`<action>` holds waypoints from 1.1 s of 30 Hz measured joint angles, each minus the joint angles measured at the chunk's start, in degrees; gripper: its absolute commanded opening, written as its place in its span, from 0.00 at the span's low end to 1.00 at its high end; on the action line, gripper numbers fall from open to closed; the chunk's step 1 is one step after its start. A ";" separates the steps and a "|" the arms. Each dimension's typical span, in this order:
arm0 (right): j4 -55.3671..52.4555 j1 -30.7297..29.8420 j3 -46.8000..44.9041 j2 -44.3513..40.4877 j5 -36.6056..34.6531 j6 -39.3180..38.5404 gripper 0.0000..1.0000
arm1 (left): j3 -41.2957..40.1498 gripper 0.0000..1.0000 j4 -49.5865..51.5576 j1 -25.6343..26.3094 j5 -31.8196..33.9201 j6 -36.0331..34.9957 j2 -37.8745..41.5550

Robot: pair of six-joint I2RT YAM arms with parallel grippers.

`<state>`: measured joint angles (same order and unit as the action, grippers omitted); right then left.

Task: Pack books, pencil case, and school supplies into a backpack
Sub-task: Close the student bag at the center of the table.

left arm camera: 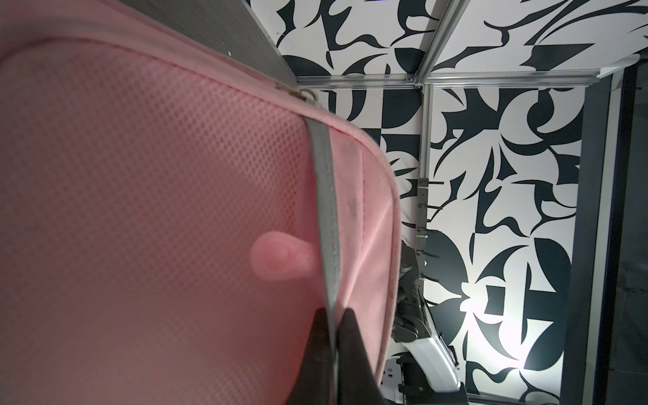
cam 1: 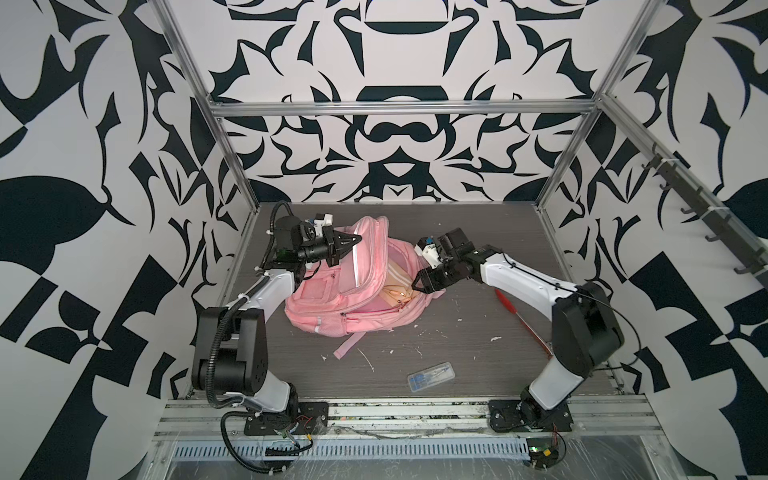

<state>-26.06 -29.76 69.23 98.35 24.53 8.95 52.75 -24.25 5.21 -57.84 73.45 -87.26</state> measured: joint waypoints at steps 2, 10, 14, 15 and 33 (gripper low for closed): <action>1.57 -0.15 0.00 2.80 0.94 1.44 0.49 | -0.70 0.00 0.07 -0.02 0.24 -0.24 0.83; 3.58 -1.44 5.68 11.10 3.26 4.00 0.10 | -2.36 0.00 -0.04 0.04 1.07 -0.68 1.51; 3.65 -3.41 8.87 13.57 3.78 4.50 0.08 | -3.43 0.00 -0.04 0.17 1.53 -0.92 1.92; 3.85 -4.26 9.66 14.10 3.93 4.76 0.08 | -3.67 0.00 0.07 0.22 1.68 -0.94 2.03; 28.55 -5.92 -3.74 7.80 10.56 23.12 0.99 | -3.08 0.00 9.44 1.66 5.46 -7.21 2.10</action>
<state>2.48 -35.68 65.49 106.15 35.09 32.08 49.67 -14.81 6.87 -52.38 66.24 -85.17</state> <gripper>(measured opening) 0.973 0.058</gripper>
